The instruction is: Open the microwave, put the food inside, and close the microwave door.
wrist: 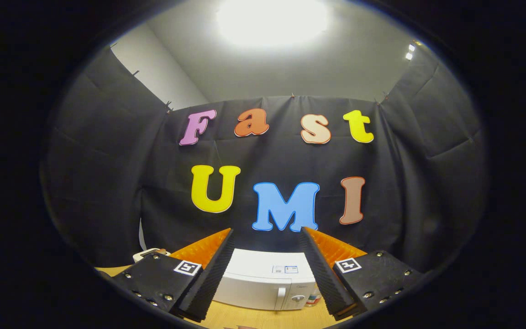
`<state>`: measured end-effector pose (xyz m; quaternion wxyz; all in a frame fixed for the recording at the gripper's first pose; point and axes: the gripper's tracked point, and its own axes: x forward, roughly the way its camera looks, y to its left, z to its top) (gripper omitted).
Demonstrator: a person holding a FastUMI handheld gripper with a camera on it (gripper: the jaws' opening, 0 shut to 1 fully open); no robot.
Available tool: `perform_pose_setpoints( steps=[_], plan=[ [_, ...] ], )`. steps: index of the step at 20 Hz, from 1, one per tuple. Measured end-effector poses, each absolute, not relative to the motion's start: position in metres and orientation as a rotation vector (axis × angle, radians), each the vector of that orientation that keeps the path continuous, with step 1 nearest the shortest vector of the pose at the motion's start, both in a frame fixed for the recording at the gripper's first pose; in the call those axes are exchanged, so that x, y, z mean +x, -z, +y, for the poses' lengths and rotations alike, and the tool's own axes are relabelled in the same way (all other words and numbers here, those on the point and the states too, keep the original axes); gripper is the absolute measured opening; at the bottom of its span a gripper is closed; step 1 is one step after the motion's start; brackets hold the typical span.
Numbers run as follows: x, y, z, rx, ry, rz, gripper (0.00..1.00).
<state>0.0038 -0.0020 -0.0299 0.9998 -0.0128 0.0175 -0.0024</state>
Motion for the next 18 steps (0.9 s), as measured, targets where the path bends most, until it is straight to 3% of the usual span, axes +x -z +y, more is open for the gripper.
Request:
perform_pose_setpoints(
  steps=[8, 18],
  plan=[
    [0.025, 0.128, -0.023, -0.036, 0.054, 0.123, 0.92],
    [0.093, 0.324, -0.058, -0.058, 0.127, 0.307, 0.89]
  ],
)
